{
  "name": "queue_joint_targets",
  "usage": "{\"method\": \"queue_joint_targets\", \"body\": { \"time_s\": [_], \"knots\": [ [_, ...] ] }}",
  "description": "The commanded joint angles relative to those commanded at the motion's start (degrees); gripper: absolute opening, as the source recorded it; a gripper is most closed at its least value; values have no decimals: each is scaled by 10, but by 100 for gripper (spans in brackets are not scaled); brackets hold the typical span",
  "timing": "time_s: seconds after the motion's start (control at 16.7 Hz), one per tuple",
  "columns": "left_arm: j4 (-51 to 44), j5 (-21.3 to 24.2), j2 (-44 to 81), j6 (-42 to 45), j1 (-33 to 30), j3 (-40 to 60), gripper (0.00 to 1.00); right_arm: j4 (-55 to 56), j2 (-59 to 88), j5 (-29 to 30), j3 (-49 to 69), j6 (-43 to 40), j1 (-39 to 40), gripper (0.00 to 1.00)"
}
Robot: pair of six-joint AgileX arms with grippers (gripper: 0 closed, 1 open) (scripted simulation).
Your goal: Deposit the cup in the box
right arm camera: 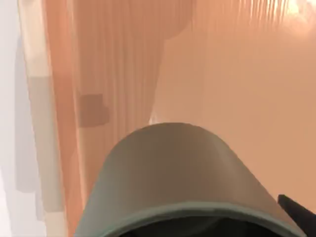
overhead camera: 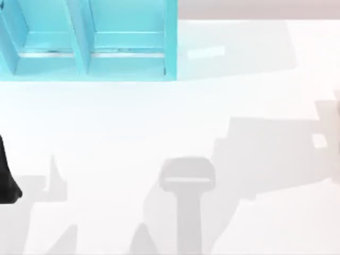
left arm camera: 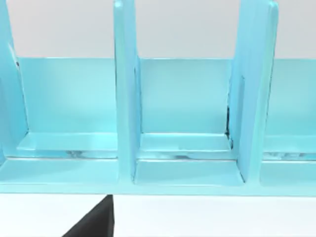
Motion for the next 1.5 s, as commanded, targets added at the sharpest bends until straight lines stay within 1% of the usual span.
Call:
{"method": "queue_joint_targets", "body": {
  "time_s": [0.18, 0.36, 0.72, 1.14, 1.44, 1.5],
  "knots": [
    [0, 0, 0, 0, 0, 0, 100, -30, -10, -1, 18, -93, -95, 0],
    [0, 0, 0, 0, 0, 0, 100, -43, -18, -6, 28, -132, -135, 0],
    [0, 0, 0, 0, 0, 0, 100, -33, -16, -5, 17, -132, -134, 0],
    [0, 0, 0, 0, 0, 0, 100, 94, -17, -5, -109, -123, -126, 0],
    [0, 0, 0, 0, 0, 0, 100, 102, -18, -5, -118, -122, -125, 0],
    [0, 0, 0, 0, 0, 0, 100, 102, -18, -5, -118, -122, -125, 8]
  ]
}}
